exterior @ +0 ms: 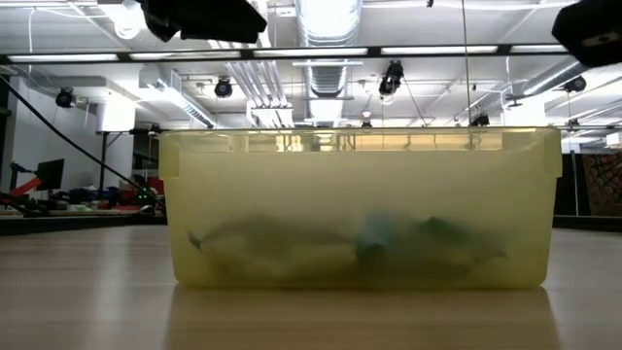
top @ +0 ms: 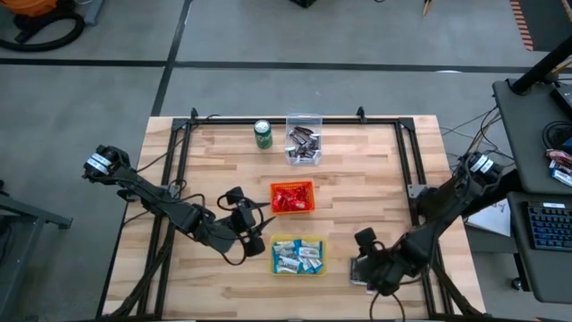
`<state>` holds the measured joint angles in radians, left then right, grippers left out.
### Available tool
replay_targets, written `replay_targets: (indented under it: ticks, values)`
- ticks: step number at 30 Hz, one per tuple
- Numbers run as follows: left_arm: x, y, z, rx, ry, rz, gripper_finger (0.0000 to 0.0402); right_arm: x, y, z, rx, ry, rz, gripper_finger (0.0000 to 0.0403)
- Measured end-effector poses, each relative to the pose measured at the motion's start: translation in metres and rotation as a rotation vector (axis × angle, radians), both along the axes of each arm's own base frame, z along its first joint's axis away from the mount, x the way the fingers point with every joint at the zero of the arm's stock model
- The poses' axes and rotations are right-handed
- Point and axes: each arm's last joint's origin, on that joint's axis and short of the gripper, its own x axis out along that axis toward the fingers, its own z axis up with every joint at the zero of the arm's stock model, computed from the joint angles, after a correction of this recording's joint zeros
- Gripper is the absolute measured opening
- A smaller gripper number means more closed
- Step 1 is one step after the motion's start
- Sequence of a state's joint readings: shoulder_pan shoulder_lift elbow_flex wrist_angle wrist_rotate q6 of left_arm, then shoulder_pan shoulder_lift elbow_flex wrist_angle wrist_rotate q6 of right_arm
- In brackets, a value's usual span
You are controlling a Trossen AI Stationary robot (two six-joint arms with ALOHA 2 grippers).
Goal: Sort candy
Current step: Put the black candy into the transparent bin
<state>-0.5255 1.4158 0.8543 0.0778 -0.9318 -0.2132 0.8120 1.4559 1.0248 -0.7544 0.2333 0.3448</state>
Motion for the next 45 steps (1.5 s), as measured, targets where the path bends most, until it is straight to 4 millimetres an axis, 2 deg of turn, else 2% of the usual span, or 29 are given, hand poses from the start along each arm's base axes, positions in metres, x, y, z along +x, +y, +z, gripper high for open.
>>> replay_targets:
  ticks: [10,18,27,34,39,45]
  values:
    - [0.002,-0.001,0.004,0.016,-0.023,-0.013,0.0174,0.008,0.008,-0.034,-0.142,0.084,0.159,0.0171]
    - [0.002,-0.001,0.004,0.016,-0.024,-0.013,0.0174,0.019,0.004,-0.054,-0.190,0.135,0.153,0.0171]
    - [0.002,-0.001,0.004,0.016,-0.023,-0.013,0.0174,0.033,-0.006,-0.057,-0.119,0.170,0.113,0.0171]
    - [0.002,-0.001,0.004,0.017,-0.022,-0.013,0.0174,0.039,-0.007,-0.063,-0.101,0.183,0.140,0.0162]
    - [0.002,-0.001,0.004,0.018,-0.020,-0.013,0.0174,0.041,-0.006,-0.071,-0.075,0.220,0.143,0.0124]
    - [0.002,-0.001,0.004,0.018,-0.020,-0.013,0.0174,0.041,-0.006,-0.069,-0.050,0.225,0.146,0.0030]
